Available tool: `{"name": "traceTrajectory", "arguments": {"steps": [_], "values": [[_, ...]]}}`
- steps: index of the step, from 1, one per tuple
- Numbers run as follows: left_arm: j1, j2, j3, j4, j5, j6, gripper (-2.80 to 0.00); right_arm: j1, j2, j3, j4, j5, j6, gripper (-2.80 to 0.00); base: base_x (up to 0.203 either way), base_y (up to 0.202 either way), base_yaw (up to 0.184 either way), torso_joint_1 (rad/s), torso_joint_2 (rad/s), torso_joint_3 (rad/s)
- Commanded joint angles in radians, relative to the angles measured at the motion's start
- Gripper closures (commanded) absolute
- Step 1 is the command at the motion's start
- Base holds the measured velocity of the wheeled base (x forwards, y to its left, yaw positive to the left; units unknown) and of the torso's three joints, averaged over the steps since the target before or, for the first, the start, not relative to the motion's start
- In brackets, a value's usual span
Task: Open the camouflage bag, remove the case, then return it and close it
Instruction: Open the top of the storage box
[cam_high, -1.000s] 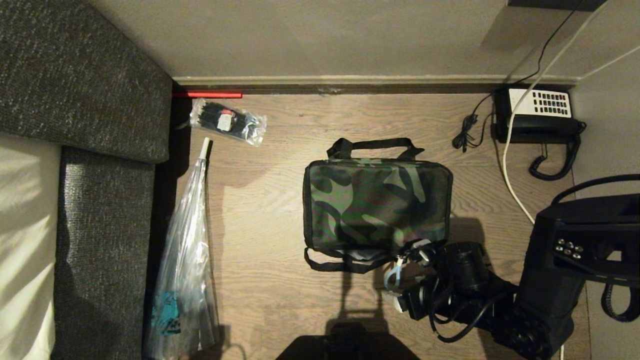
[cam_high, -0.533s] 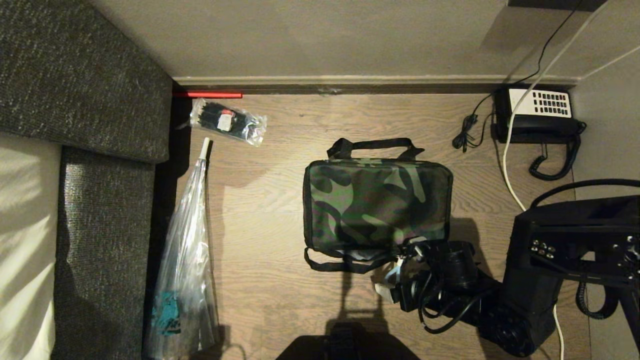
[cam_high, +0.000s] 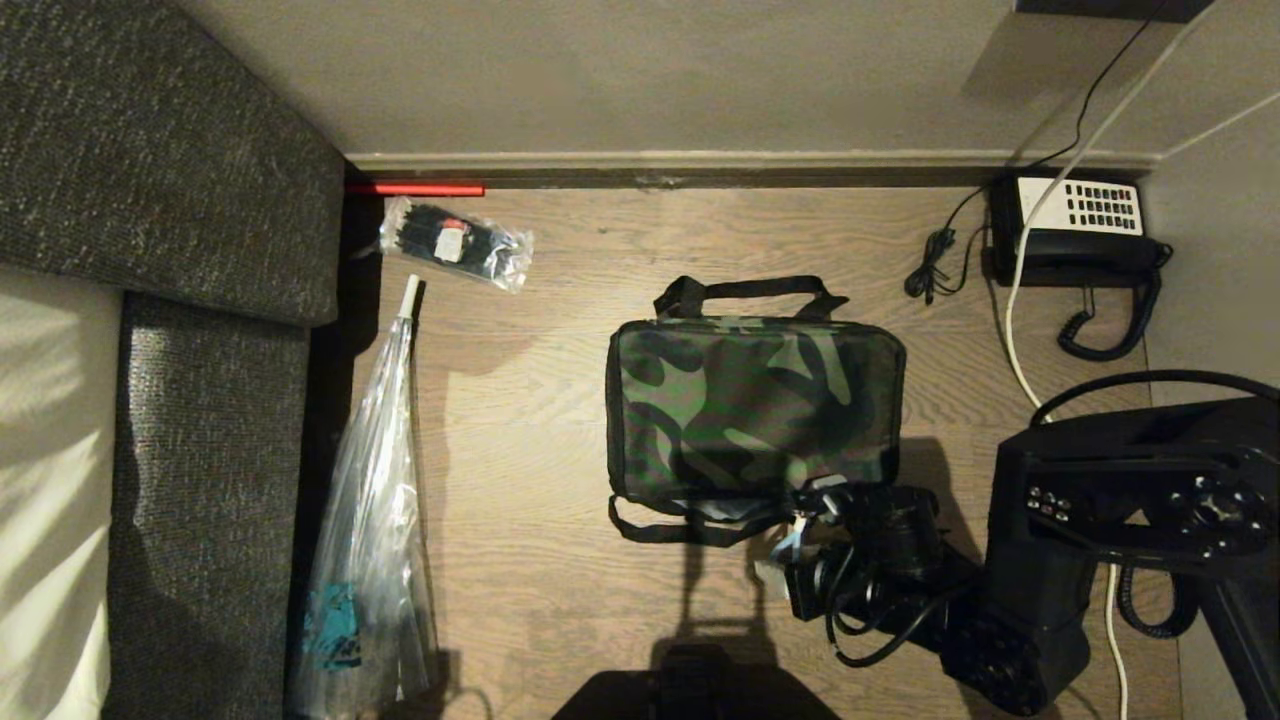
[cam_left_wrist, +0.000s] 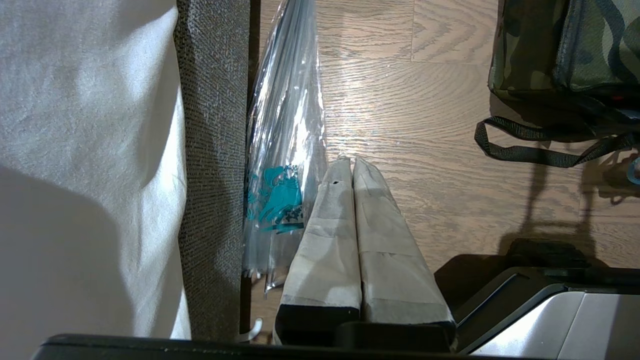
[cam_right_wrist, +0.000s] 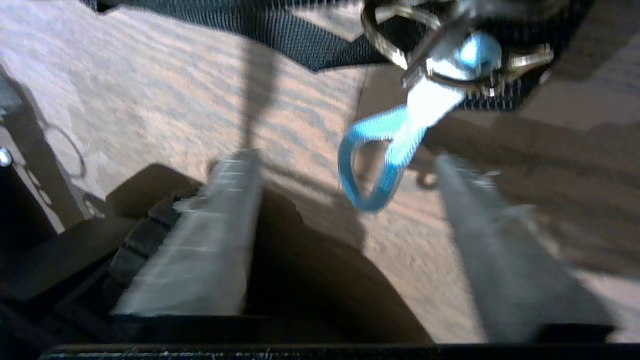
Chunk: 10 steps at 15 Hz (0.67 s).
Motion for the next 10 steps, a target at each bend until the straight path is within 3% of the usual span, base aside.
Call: {"name": "traceTrajectory", "arguments": {"steps": [1, 10], "values": [[0.000, 0.001, 0.002, 0.000, 0.000, 0.000, 0.00, 0.000, 0.025, -0.014, -0.019, -0.003, -0.001, 0.00, 0.000, 0.000, 0.000, 0.000, 0.00, 0.000], [0.000, 0.001, 0.002, 0.000, 0.000, 0.000, 0.00, -0.006, -0.056, 0.018, -0.061, -0.004, -0.012, 0.00, 0.000, 0.000, 0.000, 0.000, 0.00, 0.000]]}}
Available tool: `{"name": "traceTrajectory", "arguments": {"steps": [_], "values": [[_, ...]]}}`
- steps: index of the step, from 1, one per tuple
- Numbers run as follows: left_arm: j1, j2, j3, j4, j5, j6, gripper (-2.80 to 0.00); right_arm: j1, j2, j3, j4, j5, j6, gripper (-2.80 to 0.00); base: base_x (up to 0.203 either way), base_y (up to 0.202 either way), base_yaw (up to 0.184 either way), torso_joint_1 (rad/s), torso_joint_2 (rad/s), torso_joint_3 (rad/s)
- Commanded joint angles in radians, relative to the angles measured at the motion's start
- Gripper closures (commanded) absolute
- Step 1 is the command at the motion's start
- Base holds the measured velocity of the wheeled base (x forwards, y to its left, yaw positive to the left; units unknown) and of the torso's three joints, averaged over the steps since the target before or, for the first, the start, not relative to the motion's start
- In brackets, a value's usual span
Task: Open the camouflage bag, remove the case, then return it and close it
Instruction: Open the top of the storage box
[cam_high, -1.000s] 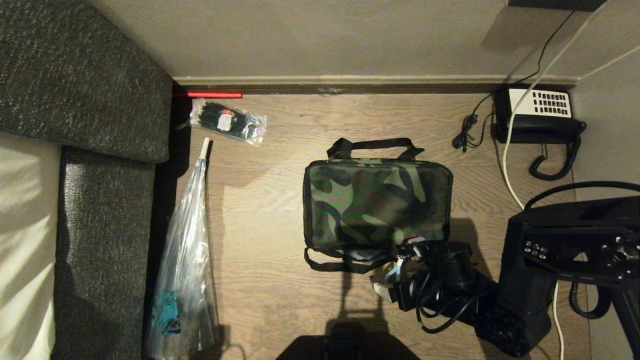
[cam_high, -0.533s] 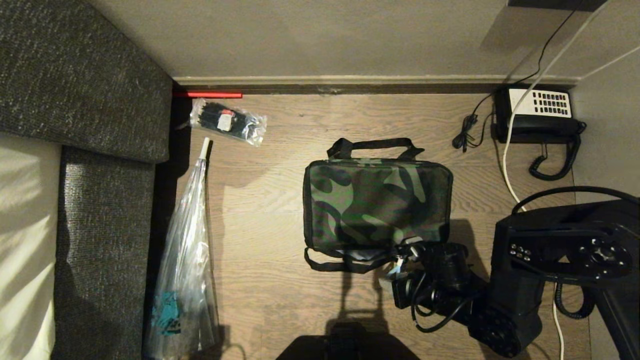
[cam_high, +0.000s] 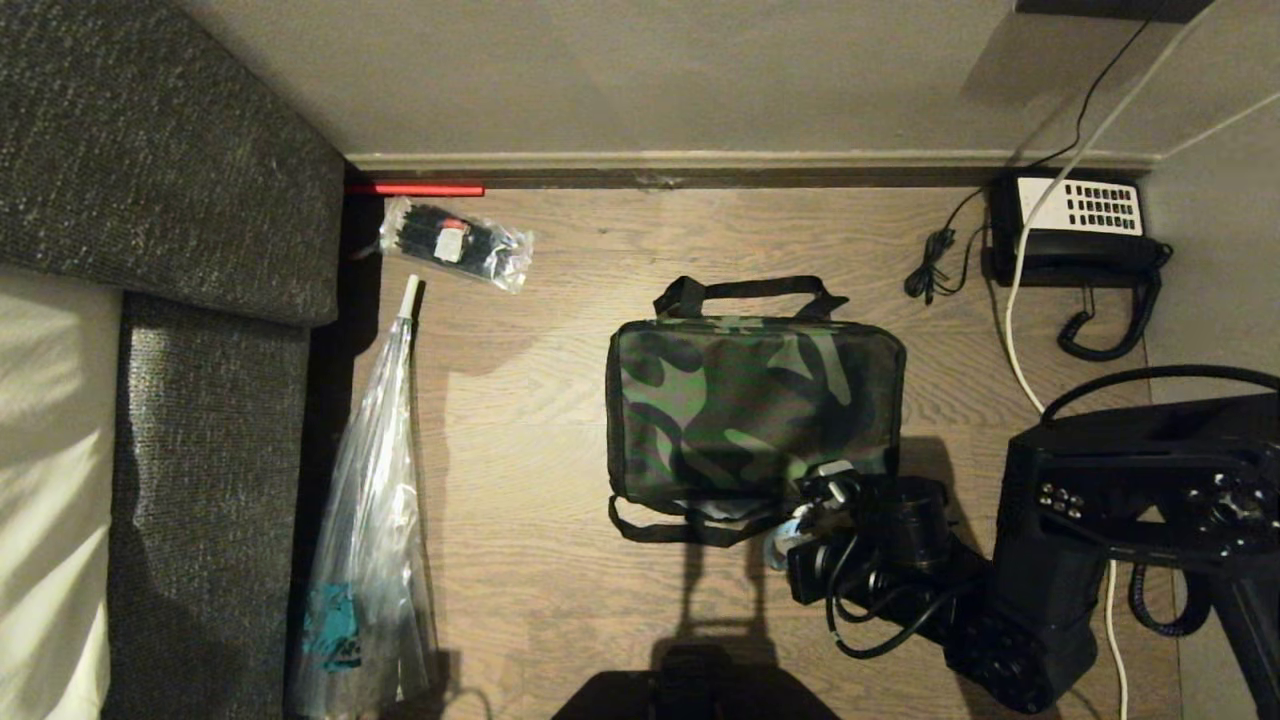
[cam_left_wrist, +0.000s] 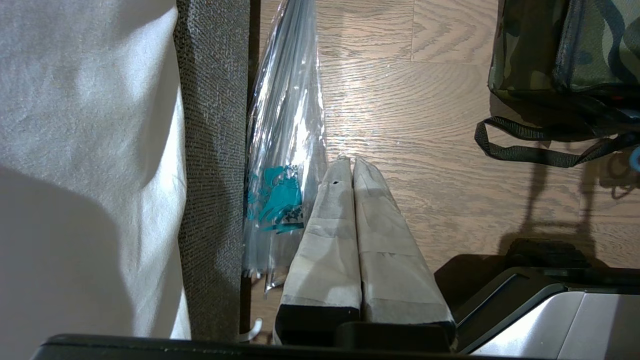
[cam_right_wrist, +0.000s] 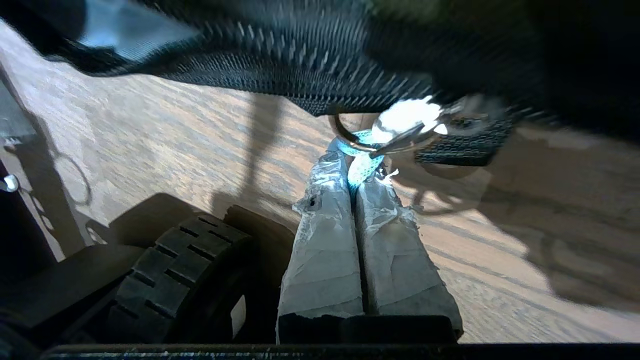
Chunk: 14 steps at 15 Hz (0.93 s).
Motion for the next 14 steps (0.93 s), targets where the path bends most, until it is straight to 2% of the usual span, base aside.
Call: {"name": "traceTrajectory", "arguments": {"steps": [1, 14], "values": [[0.000, 0.001, 0.002, 0.000, 0.000, 0.000, 0.00, -0.001, -0.051, 0.021, -0.002, 0.002, -0.006, 0.00, 0.000, 0.000, 0.000, 0.000, 0.00, 0.000], [0.000, 0.001, 0.002, 0.000, 0.000, 0.000, 0.00, -0.069, -0.104, 0.117, 0.014, 0.001, -0.125, 0.00, 0.000, 0.000, 0.000, 0.000, 0.00, 0.000]]}}
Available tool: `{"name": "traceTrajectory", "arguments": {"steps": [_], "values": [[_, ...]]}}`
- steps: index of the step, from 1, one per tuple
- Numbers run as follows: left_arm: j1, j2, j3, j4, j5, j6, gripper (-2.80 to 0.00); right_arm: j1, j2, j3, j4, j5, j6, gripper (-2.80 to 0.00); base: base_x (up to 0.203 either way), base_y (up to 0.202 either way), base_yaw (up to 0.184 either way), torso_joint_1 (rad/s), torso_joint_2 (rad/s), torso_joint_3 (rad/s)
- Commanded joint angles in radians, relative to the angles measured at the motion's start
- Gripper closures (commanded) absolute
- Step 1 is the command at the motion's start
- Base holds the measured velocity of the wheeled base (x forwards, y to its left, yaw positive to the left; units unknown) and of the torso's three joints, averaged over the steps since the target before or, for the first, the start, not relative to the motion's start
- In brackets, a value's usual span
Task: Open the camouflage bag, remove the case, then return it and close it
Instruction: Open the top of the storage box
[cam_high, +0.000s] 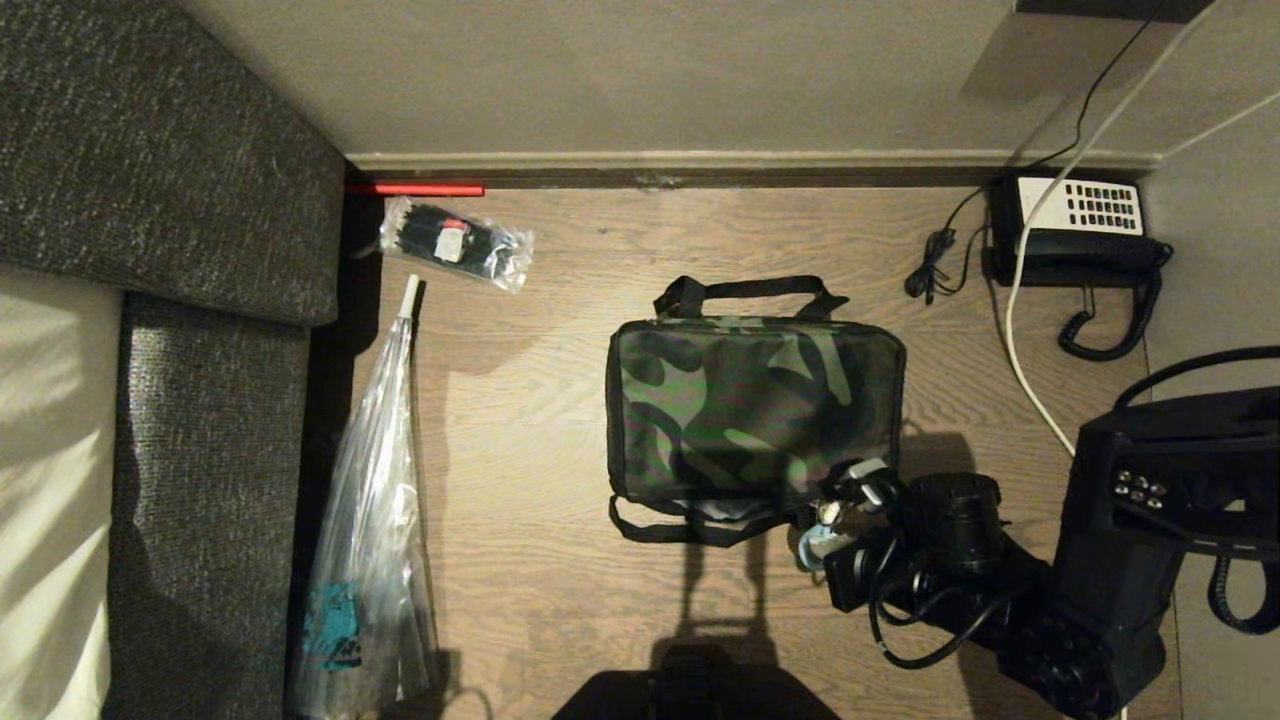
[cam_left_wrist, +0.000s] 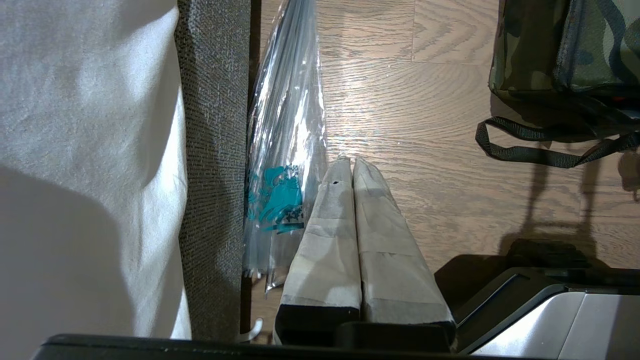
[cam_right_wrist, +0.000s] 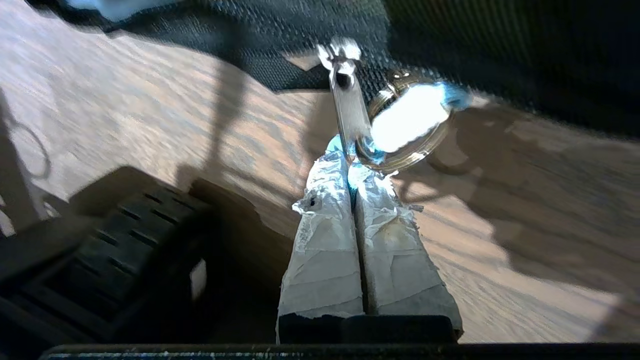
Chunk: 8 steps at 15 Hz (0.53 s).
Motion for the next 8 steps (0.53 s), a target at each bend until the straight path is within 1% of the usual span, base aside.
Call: {"name": "traceTrajectory", "arguments": {"steps": [1, 3, 8], "values": [[0.000, 0.001, 0.002, 0.000, 0.000, 0.000, 0.00, -0.021, -0.005, 0.006, -0.007, 0.001, -0.016, 0.00, 0.000, 0.000, 0.000, 0.000, 0.00, 0.000], [0.000, 0.001, 0.002, 0.000, 0.000, 0.000, 0.00, -0.044, -0.003, 0.011, -0.007, 0.001, -0.048, 0.00, 0.000, 0.000, 0.000, 0.000, 0.00, 0.000], [0.000, 0.001, 0.002, 0.000, 0.000, 0.000, 0.00, -0.083, -0.002, 0.017, -0.015, 0.001, -0.062, 0.00, 0.000, 0.000, 0.000, 0.000, 0.00, 0.000]]}}
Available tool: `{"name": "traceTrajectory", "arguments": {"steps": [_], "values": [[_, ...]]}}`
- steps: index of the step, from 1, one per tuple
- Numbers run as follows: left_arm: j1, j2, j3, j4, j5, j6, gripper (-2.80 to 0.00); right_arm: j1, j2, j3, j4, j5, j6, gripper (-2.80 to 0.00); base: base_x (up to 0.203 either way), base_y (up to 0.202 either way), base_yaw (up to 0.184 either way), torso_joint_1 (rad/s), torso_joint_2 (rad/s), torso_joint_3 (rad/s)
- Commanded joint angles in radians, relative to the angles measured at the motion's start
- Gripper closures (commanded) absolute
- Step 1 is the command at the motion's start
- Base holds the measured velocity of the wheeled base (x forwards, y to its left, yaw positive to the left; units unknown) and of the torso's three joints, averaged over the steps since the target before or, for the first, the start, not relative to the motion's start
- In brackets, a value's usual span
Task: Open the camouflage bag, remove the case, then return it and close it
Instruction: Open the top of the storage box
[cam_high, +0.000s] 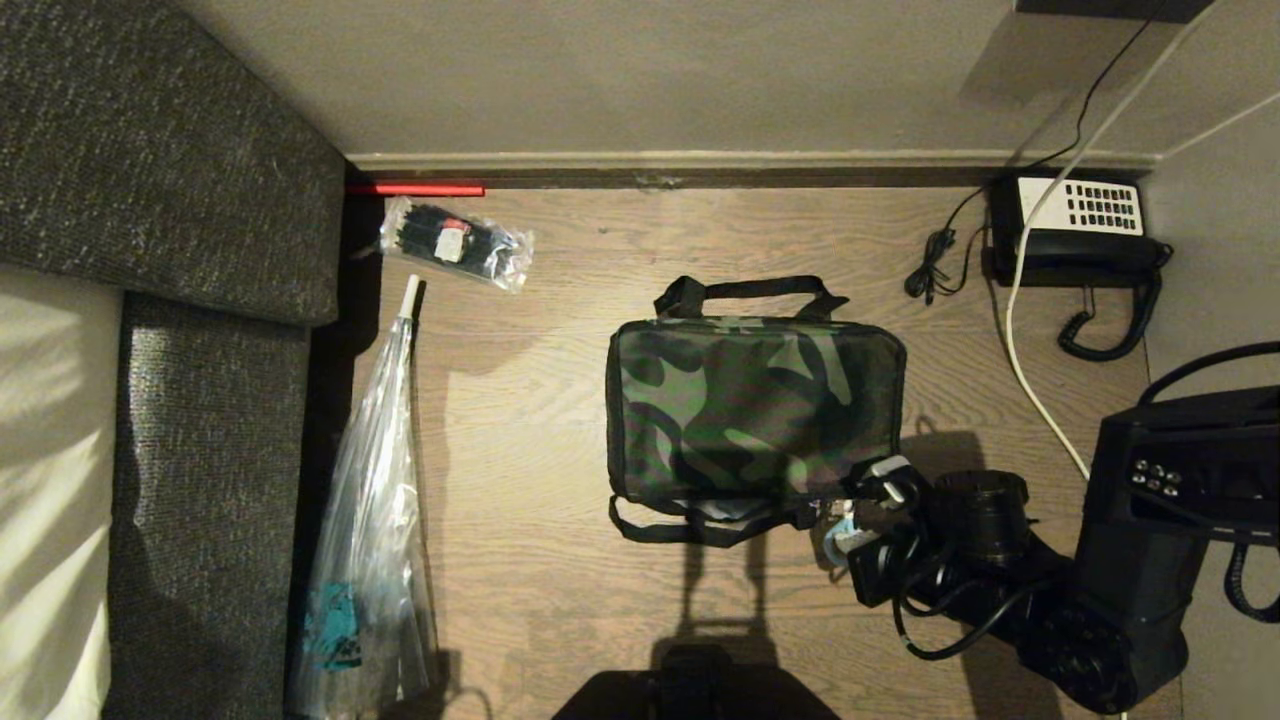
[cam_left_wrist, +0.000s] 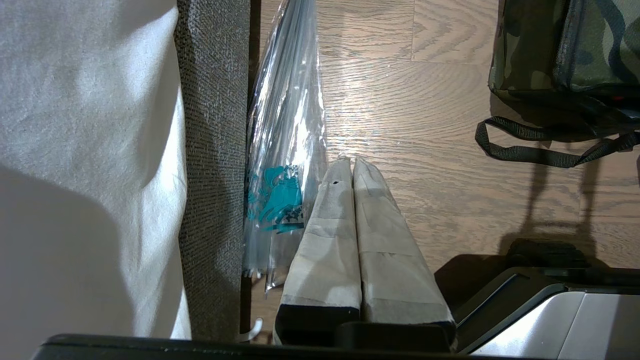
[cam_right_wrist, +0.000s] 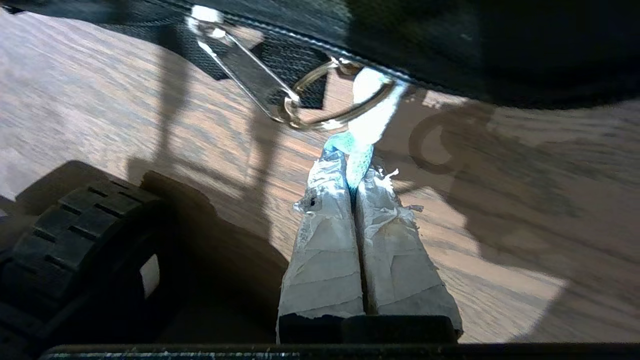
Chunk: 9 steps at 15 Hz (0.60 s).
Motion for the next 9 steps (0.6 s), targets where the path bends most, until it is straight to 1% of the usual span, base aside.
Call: {"name": "traceTrajectory", "arguments": {"steps": [1, 9], "values": [[0.000, 0.001, 0.002, 0.000, 0.000, 0.000, 0.00, -0.023, 0.000, -0.004, -0.009, 0.000, -0.005, 0.00, 0.000, 0.000, 0.000, 0.000, 0.00, 0.000], [0.001, 0.001, 0.002, 0.000, 0.000, 0.000, 0.00, -0.051, -0.010, -0.011, -0.009, 0.000, -0.005, 0.00, 0.000, 0.000, 0.000, 0.000, 0.00, 0.000]]}}
